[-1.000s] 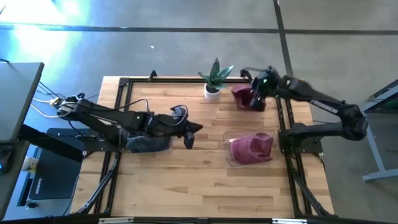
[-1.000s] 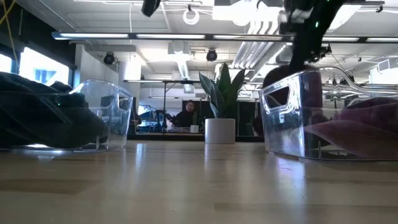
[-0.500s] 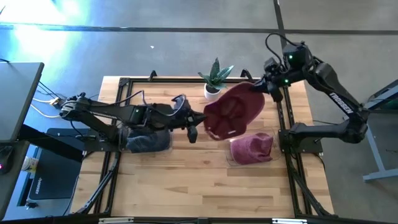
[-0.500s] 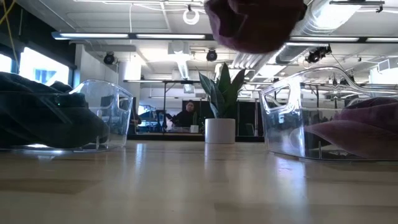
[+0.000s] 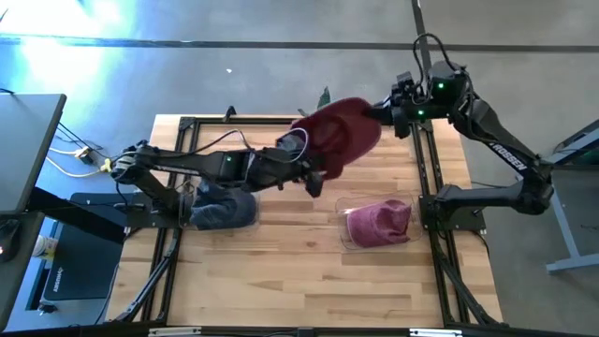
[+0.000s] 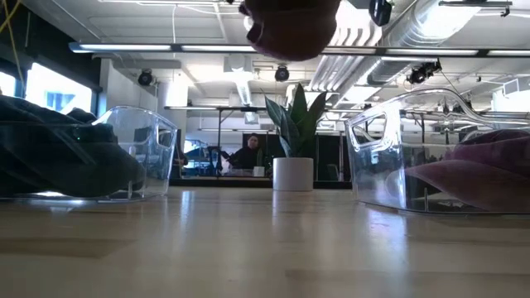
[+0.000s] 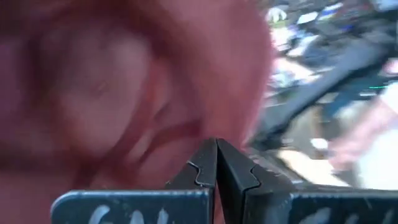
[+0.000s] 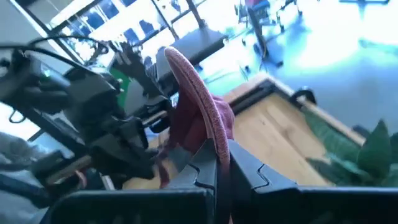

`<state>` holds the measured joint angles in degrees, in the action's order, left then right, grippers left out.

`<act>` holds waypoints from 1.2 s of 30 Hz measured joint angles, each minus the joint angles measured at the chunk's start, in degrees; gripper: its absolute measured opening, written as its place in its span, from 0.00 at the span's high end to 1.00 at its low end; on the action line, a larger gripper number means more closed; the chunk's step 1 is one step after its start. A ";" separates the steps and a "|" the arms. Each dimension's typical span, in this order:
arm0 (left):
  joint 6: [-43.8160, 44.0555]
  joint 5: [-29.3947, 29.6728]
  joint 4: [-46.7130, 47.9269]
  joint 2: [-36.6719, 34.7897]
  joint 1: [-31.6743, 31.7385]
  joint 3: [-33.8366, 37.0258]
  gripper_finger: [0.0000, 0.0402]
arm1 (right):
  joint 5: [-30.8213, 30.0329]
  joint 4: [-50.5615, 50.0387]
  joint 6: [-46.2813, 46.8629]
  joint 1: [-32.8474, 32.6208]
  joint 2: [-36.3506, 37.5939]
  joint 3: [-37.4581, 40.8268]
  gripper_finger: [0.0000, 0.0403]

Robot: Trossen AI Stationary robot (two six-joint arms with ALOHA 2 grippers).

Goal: Pick & Place hat
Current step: Put the red cap into the right transparent bin

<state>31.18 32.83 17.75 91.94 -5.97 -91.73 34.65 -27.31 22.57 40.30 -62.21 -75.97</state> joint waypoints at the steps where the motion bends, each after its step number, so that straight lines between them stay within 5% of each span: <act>1: 1.18 1.93 3.39 0.00 0.07 -0.99 1.00 | -0.24 0.58 -0.04 -0.27 0.29 0.00 0.99; 6: 2.36 7.20 4.67 1.90 3.87 -2.33 1.00 | 0.17 2.37 -0.30 -2.79 0.87 -0.04 0.97; 16: -0.47 4.16 -3.34 4.66 9.40 -2.06 1.00 | -2.65 4.83 -0.87 -8.89 1.18 0.03 0.97; 21: -2.16 -1.32 -3.31 3.88 8.09 -1.96 1.00 | -8.93 1.03 -2.73 -8.71 3.06 -0.06 0.98; 28: 9.45 -7.87 4.94 -1.04 4.76 -2.26 1.00 | -17.62 -0.07 -3.56 -8.48 4.22 -0.06 0.97; 32: 6.68 -5.49 2.06 -0.15 4.82 -1.99 1.00 | -16.84 2.15 -3.04 -9.15 3.31 -0.06 0.98; 36: 1.13 2.93 -1.46 2.65 6.02 -2.02 1.00 | -14.03 4.44 -2.24 -10.77 2.73 -0.06 0.99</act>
<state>32.31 35.76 16.29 94.59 0.05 -93.75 20.62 -22.87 20.34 29.52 -59.48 -76.03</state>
